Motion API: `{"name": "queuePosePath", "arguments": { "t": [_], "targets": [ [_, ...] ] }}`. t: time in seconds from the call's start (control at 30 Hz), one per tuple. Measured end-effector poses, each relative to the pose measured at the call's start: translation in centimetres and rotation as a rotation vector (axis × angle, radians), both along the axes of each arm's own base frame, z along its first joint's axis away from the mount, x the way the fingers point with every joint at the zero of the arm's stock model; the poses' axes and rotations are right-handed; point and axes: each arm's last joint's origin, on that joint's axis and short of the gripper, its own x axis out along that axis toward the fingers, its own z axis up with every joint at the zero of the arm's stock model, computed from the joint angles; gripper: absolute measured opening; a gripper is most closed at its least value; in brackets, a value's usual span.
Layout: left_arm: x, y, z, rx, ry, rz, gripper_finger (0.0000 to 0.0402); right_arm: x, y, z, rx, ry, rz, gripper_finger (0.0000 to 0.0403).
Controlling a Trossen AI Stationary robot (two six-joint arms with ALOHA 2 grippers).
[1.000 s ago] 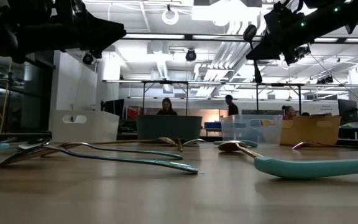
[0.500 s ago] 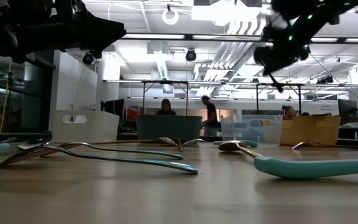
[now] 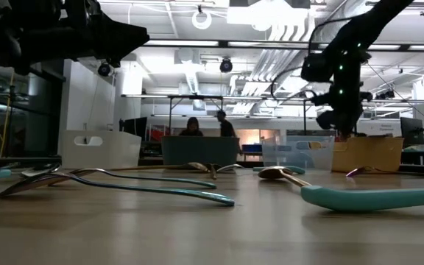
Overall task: Sort silverware by color (type)
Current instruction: Put the black spoon into the yellow bin, then put the green spoon into the white bin
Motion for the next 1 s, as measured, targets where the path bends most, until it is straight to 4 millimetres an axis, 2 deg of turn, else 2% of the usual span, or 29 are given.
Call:
{"name": "queuePosePath", "arguments": {
  "t": [0.2, 0.37, 0.7, 0.87, 1.0],
  "targets": [
    [0.0, 0.0, 0.0, 0.002, -0.002, 0.000, 0.0117, -0.4, -1.3, -1.5, 0.087, 0.081, -0.047, 0.0000],
    [0.0, 0.0, 0.1, 0.003, -0.007, 0.000, 0.0118, -0.6, -1.4, -1.7, 0.147, 0.016, -0.042, 0.0001],
    [0.0, 0.0, 0.1, -0.021, -0.010, -0.006, 0.0118, -0.8, -0.9, -1.9, 0.251, 0.040, 0.043, 0.0048],
    [0.0, 0.0, 0.1, -0.021, -0.010, -0.006, 0.0117, -1.3, -0.3, -0.5, 0.211, 0.064, 0.057, 0.0083],
    [0.0, 0.0, 0.1, -0.021, -0.010, -0.006, 0.0118, -2.0, 0.8, 2.3, 0.133, -0.051, 0.083, 0.0111]
  ]
}}
